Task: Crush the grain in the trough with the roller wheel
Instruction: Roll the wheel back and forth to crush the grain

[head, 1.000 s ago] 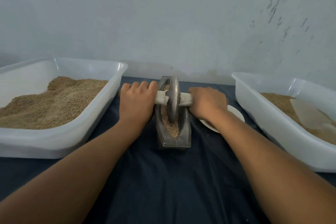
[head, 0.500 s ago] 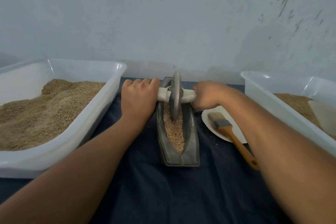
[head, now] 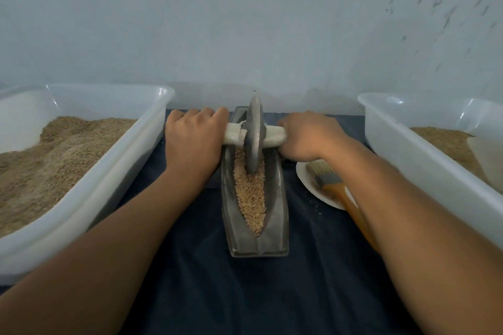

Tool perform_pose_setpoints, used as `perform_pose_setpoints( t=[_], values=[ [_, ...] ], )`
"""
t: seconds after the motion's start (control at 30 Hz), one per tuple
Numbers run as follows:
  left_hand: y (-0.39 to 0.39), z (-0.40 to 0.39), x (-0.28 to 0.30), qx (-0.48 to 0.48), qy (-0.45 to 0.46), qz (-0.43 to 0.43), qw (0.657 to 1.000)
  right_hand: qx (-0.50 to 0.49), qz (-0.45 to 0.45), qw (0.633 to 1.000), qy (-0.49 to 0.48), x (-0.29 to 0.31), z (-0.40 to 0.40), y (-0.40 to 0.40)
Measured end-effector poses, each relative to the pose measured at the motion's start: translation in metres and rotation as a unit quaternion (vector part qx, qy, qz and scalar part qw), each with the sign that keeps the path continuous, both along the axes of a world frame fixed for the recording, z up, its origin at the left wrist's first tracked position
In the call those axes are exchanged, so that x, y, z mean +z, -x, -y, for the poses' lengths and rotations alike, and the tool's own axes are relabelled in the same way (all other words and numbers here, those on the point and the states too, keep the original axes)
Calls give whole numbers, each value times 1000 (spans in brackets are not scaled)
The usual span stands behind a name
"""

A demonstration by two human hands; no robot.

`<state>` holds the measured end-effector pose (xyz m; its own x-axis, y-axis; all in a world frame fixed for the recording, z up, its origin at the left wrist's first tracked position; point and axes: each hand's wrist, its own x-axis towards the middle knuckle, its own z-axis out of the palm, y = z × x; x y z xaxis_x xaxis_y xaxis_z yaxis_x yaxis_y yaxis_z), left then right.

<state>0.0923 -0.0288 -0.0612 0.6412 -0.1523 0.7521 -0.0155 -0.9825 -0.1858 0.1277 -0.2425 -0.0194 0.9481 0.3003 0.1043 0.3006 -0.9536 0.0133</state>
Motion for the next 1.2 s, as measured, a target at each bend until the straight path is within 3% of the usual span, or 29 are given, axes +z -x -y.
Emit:
perform_pose_setpoints(
  t=[0.17,0.37,0.73,0.93,1.2],
  values=[
    [9,-3,11,3,-6,-111,994,3,-37,999,5,6,-2,16],
    [31,-6,28,37,17,-292,956,39,-142,988,47,37,-8,43],
    [68,3,62,41,4,-453,891,28,-210,974,77,64,-2,79],
    [76,8,70,50,-16,-487,872,32,-192,976,100,68,-5,85],
    [55,6,56,33,22,-440,897,35,-189,978,86,53,-2,66]
  ],
)
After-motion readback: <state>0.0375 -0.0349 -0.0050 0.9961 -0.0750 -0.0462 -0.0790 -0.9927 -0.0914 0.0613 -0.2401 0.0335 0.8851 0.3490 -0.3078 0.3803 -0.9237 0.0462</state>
